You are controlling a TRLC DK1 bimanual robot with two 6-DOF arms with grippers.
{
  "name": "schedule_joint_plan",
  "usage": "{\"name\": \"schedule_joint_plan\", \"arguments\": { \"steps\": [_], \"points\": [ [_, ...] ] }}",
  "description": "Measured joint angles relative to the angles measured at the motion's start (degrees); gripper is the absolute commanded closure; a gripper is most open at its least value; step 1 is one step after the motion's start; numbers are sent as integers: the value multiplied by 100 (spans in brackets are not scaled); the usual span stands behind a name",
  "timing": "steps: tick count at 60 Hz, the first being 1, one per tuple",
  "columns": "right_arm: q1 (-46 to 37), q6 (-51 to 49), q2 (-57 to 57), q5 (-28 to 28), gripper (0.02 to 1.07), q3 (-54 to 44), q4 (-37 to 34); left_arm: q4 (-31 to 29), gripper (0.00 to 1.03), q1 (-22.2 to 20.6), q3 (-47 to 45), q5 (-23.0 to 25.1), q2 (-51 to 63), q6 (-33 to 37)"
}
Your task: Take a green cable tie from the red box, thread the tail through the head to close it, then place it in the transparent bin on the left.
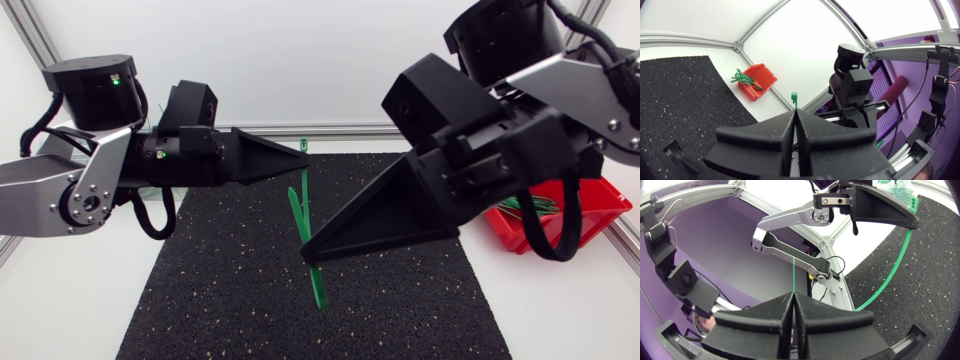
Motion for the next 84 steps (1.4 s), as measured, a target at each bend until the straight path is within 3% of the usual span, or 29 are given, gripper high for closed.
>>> {"name": "schedule_joint_plan", "arguments": {
  "steps": [19,39,45,58,84],
  "points": [
    [-409,-116,444,-330,101,584,-1447,39,100,-52,-37,-214,-70,-2],
    [-247,-249,442,-114,101,739,-1823,39,100,-229,-37,-297,-264,-227],
    [-223,-404,442,-136,101,844,-2240,39,100,-236,-37,-323,-372,-243],
    [-299,-1001,691,-337,101,1360,-3862,39,100,-391,-37,-498,-549,-293],
    [-254,-944,905,-463,101,1624,-4354,28,100,-826,-216,-951,-800,-302]
  ]
}}
